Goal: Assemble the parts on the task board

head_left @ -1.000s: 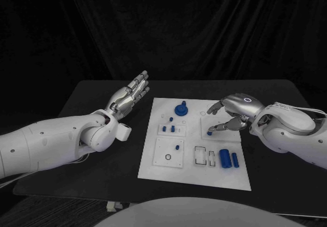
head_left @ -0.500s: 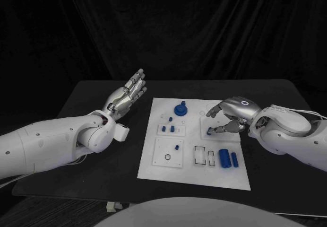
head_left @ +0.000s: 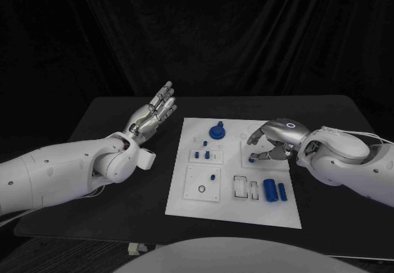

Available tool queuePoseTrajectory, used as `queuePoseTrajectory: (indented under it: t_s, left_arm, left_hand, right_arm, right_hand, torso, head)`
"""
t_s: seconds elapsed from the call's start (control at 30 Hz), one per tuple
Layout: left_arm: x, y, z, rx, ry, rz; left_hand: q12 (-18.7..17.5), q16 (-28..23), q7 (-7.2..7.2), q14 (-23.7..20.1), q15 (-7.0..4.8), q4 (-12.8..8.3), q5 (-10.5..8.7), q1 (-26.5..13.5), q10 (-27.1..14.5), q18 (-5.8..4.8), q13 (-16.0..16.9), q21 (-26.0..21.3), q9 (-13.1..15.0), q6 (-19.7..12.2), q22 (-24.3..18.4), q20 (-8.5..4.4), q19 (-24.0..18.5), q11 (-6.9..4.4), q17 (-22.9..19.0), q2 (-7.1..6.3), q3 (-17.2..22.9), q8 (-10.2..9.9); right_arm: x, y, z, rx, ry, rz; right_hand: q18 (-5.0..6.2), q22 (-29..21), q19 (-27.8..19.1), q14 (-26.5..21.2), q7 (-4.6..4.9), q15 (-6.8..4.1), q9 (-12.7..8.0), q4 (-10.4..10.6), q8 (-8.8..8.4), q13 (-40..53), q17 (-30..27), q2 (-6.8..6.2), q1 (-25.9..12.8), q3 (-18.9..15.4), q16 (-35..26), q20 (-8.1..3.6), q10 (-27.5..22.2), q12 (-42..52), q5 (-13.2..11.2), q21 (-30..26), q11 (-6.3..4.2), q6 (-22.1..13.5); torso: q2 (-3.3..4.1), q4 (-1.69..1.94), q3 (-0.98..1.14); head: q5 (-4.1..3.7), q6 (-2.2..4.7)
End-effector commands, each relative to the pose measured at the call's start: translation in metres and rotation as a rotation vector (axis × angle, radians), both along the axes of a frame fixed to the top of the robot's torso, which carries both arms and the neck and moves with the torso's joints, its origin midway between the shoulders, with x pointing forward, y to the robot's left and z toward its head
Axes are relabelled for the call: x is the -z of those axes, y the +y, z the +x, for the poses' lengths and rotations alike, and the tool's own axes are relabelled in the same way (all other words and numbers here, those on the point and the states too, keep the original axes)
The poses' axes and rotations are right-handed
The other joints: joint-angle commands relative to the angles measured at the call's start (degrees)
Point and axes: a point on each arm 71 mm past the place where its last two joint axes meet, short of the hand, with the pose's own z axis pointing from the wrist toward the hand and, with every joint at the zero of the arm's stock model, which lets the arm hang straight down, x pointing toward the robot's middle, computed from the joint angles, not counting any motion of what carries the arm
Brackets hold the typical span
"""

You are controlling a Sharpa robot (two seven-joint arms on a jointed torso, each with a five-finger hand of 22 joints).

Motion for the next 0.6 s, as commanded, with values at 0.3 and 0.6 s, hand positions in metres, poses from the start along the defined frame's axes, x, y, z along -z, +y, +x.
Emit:
queuePoseTrajectory:
  t_s: [0.3, 0.6]
  left_arm:
    - [-0.007, -0.004, 0.0, 0.032, -0.072, -0.074]
    - [-0.006, -0.005, 0.0, 0.042, -0.068, -0.079]
  left_hand:
    - [-0.2, -0.2, 1.58, 0.0, 1.62, 0.0, 3.73, 2.6, 0.0, -1.36, -0.1, -0.2, -0.1, 0.0, -0.1, 0.92, -0.1, 0.9, -0.1, -0.19, 1.3, -0.2]
    - [-0.2, -0.2, 2.15, 0.0, 3.71, 0.1, 5.95, 4.5, 0.0, -2.27, -0.1, -0.2, -0.1, 0.0, -0.1, 2.04, -0.1, 1.45, -0.1, -0.44, 1.9, -0.2]
  right_arm:
    - [0.008, 0.002, -0.003, -0.009, 0.051, -0.032]
    - [0.014, 0.004, -0.005, -0.007, 0.072, -0.043]
  right_hand:
    - [-0.19, 9.4, -0.3, -0.3, -0.02, -0.15, 0.4, 0.1, 0.71, 0.8, 0.0, 0.14, 0.5, 0.0, -0.2, -0.4, 1.8, 1.6, -0.4, -0.2, -0.43, 0.7]
    - [-0.13, 9.3, -0.4, -0.4, 0.42, -0.11, 0.7, -0.3, 1.09, 1.1, -0.2, 0.41, 2.1, 0.7, -0.4, -0.41, 1.8, 2.2, 1.3, -0.5, -0.44, 1.0]
  torso:
    - [0.01, 0.03, 0.0]
    - [0.01, 0.03, -0.01]
  head:
    - [-0.19, -0.01]
    - [-0.11, -0.01]
